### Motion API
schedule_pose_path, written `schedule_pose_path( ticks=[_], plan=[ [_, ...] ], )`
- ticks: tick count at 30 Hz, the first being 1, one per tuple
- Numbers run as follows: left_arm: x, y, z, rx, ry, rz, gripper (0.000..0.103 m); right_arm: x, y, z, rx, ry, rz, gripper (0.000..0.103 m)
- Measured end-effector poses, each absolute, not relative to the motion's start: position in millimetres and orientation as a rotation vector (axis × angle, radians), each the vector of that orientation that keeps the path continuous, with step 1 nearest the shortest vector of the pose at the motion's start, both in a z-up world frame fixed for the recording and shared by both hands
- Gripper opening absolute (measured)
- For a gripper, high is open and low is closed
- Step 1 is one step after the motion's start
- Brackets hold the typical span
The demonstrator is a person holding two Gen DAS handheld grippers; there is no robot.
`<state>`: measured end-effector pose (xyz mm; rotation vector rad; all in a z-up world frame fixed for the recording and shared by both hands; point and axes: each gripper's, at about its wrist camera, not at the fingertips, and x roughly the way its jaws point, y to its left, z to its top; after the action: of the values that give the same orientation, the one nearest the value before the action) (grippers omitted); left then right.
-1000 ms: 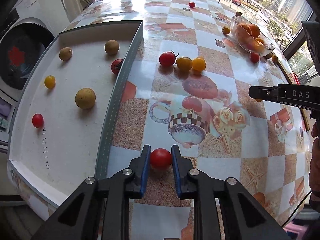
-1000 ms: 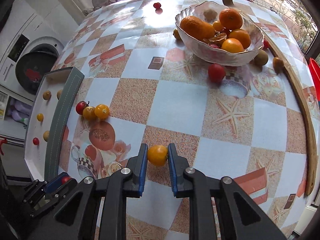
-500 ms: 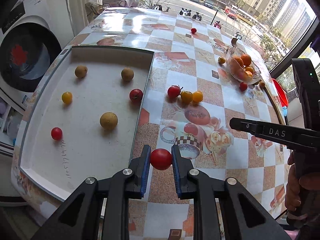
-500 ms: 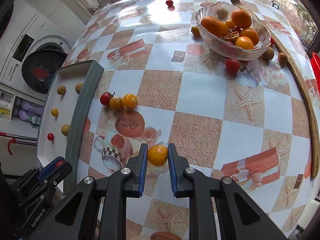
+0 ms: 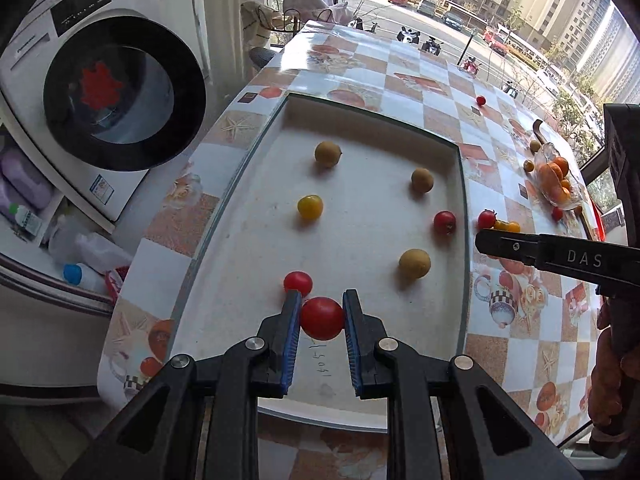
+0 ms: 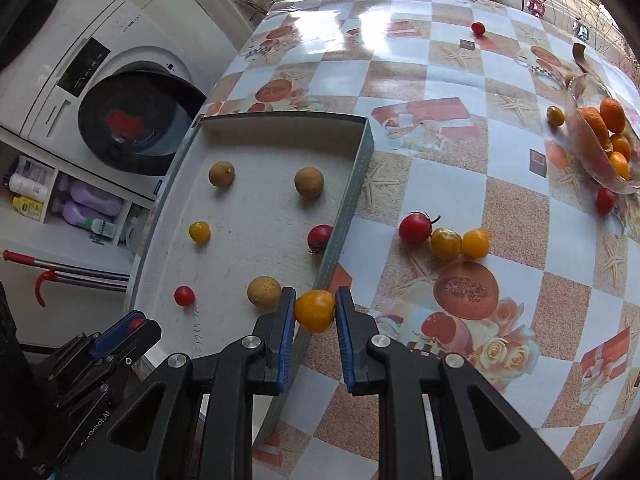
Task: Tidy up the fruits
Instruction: 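Carry the red and orange cherry tomatoes into the white tray and open both tools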
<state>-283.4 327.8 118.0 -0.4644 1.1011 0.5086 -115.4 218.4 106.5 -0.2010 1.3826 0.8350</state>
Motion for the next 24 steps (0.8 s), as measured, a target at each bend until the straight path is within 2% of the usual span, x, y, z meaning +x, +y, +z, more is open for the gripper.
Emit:
schedule_pose_path(
  ticks=[9, 24],
  plan=[
    [-292, 359, 83, -0.461, 1.176, 0.537, 0.023, -128, 277, 82, -0.276, 1.408, 0.852, 0.022],
    [-286, 354, 61, -0.440, 1.265, 0.530, 0.023, -125, 304, 57, -0.373, 1.391, 0.802, 0.022]
  ],
)
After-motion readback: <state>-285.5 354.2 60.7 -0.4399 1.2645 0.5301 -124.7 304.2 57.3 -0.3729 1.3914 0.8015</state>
